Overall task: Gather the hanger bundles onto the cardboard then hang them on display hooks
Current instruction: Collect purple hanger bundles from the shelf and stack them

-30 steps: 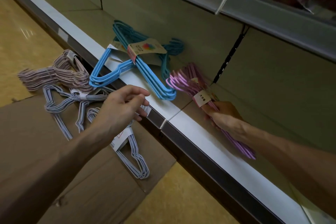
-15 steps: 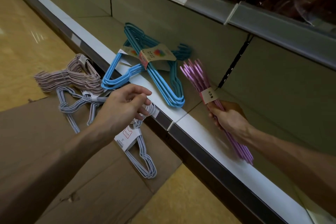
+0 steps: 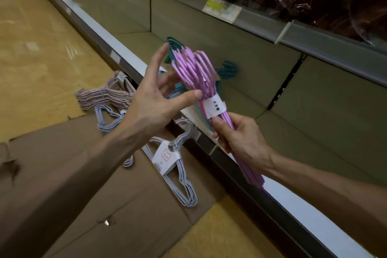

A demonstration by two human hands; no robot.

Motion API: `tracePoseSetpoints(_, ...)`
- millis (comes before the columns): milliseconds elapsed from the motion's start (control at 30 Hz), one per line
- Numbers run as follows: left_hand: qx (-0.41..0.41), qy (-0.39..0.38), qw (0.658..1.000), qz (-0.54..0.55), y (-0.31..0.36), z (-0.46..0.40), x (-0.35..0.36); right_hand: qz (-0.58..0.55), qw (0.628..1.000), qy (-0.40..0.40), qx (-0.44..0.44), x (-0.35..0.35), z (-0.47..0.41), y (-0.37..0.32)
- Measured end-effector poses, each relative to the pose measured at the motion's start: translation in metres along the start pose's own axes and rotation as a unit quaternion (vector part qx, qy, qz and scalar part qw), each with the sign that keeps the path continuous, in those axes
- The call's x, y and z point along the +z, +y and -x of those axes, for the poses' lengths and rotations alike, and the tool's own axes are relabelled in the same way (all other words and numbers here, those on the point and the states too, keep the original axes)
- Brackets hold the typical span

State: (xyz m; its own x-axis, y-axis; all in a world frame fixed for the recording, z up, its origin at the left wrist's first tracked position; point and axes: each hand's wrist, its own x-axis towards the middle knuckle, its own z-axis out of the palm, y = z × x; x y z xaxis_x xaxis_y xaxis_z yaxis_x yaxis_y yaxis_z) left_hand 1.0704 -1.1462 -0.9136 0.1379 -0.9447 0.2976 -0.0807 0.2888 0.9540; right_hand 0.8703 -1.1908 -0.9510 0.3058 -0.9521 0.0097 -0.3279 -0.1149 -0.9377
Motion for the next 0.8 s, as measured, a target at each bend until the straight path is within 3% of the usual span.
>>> tracePoseSetpoints(267,0.065,0.098,0.993,-0.024,0.027,0.007,-0.045,-0.089,0.987,-0.132,-0.019,0.077,-0.002,-0.035)
tracePoseSetpoints(600,0.049,0.161,0.98,-0.105,0.035,0.041,-0.126,-0.11,0.961,-0.255,-0.001,0.163,0.011,-0.06)
tracePoseSetpoints(800,0.011,0.187,0.974,-0.127,0.047,0.073,-0.172,-0.168,0.913,-0.365,0.068,0.214,0.027,-0.076)
